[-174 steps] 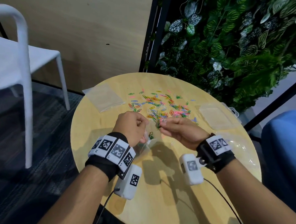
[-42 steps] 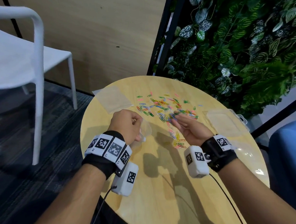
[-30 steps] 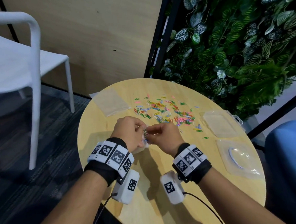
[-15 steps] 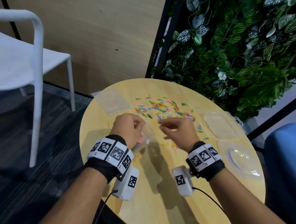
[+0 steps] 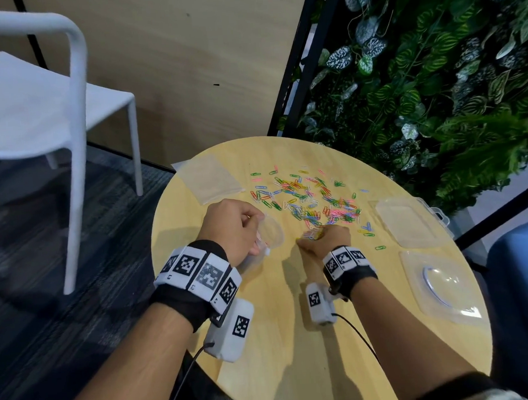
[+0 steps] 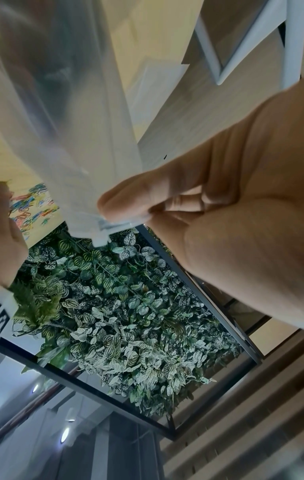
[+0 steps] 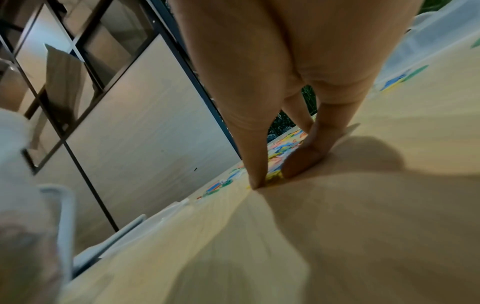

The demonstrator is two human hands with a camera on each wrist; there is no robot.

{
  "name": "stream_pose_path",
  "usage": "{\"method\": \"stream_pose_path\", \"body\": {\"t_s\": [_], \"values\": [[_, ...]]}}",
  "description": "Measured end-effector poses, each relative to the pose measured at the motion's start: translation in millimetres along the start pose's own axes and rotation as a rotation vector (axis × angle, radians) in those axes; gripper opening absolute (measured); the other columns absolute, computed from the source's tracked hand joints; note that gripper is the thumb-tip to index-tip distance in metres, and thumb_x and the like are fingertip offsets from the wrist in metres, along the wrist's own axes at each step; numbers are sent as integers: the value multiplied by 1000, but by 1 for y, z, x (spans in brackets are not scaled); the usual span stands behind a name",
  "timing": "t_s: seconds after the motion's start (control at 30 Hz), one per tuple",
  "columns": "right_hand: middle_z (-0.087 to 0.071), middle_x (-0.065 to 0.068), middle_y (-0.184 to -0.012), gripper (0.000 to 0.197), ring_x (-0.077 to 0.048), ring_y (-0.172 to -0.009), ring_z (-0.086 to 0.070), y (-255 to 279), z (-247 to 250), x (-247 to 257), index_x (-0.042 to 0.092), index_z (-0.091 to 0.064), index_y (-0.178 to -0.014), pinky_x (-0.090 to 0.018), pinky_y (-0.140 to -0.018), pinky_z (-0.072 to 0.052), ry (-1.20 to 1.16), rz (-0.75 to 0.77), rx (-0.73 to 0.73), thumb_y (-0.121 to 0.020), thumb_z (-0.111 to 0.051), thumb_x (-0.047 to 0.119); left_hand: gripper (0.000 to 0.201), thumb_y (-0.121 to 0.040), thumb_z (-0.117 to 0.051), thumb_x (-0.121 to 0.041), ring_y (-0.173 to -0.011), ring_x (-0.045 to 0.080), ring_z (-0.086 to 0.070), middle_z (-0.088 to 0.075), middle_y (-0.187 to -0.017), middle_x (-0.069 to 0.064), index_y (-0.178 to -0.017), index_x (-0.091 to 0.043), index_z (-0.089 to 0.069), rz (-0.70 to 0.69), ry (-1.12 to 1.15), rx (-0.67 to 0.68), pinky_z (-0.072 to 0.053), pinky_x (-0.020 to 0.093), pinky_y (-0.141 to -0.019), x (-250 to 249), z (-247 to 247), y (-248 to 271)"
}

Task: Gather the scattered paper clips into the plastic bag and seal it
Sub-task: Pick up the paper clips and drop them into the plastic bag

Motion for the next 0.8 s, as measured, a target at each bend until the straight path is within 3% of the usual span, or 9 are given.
{"method": "stream_pose_path", "body": {"t_s": [0.07, 0.17, 0.27, 0.33, 0.4, 0.57, 0.7, 0.77, 0.8], "values": [[-58, -13, -115, 66, -28, -105, -52, -10, 2, 8, 9, -57, -116, -33, -81, -45, 53, 18, 9, -78, -62, 62, 16, -95, -58, -9, -48, 17, -69, -74, -68, 10, -92, -13, -73, -3, 5, 2, -51, 10, -49, -1, 2, 0], [-56, -13, -127, 52, -30, -113, -46, -18, 4, 20, 17, -54, -129, -33, -82, -40, 42, 84, -12, -88, -52, 49, 15, -95, -59, -9, -48, 16, -69, -75, -69, 11, -92, -12, -73, -11, 11, 2, -50, 9, -48, -2, 3, -1], [-59, -14, -125, 38, -29, -117, -50, -18, 3, 29, 12, -63, -117, -35, -90, -46, 120, 134, -14, -95, -49, 39, 13, -95, -60, -11, -49, 16, -69, -75, -71, 11, -91, -11, -73, -18, 7, 6, -49, 8, -47, -3, 1, -2], [-65, -18, -110, 24, -29, -96, -58, -15, 5, 30, 6, -69, -100, -34, -82, -52, 133, 127, -59, -92, -52, 20, 13, -95, -60, -12, -49, 16, -69, -75, -70, 11, -91, -12, -73, -17, -3, 5, -49, 8, -47, -3, 0, -2], [-67, -16, -93, 17, -27, -74, -55, -14, 6, 29, 1, -69, -90, -31, -69, -52, 163, 118, -94, -86, -55, 10, 13, -95, -60, -12, -49, 16, -69, -75, -70, 10, -91, -12, -73, -13, -1, 12, -50, 9, -48, -4, -2, -2], [-65, -11, -81, 30, -21, -69, -54, -14, 17, 13, 3, -68, -85, -28, -61, -49, 220, 108, -28, -83, -72, 33, 14, -95, -60, -12, -49, 15, -70, -74, -70, 8, -91, -12, -73, -5, -5, 22, -51, 10, -49, -3, -4, -1], [-71, -13, -78, 14, -21, -62, -54, -26, 25, -34, 12, -74, -75, -28, -58, -48, -160, -1, 14, -79, -70, 25, 14, -95, -61, -13, -53, 21, -72, -75, -71, 9, -91, -11, -73, 5, 1, 27, -54, 13, -50, -3, -6, -2], [-72, -12, -87, 18, -20, -72, -66, -22, 21, -56, 10, -72, -92, -27, -69, -56, -673, -131, 131, -76, -75, 19, 13, -95, -61, -14, -54, 22, -73, -74, -70, 11, -90, -11, -73, 6, -1, 34, -56, 16, -53, -3, -9, -3], [-74, -9, -84, 23, -15, -71, -69, -19, 17, -60, 8, -67, -100, -24, -69, -58, -940, -180, 197, -79, -74, 14, 14, -95, -61, -15, -54, 22, -73, -74, -69, 11, -90, -11, -73, 5, -5, 38, -57, 17, -54, -3, -11, -4]]}}
Point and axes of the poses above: each hand's wrist, its own y-axis away from the middle knuckle, its own z-axis out of the back of the hand, x = y × z, the point moved 5 cm from there along -y, towards the middle knuckle
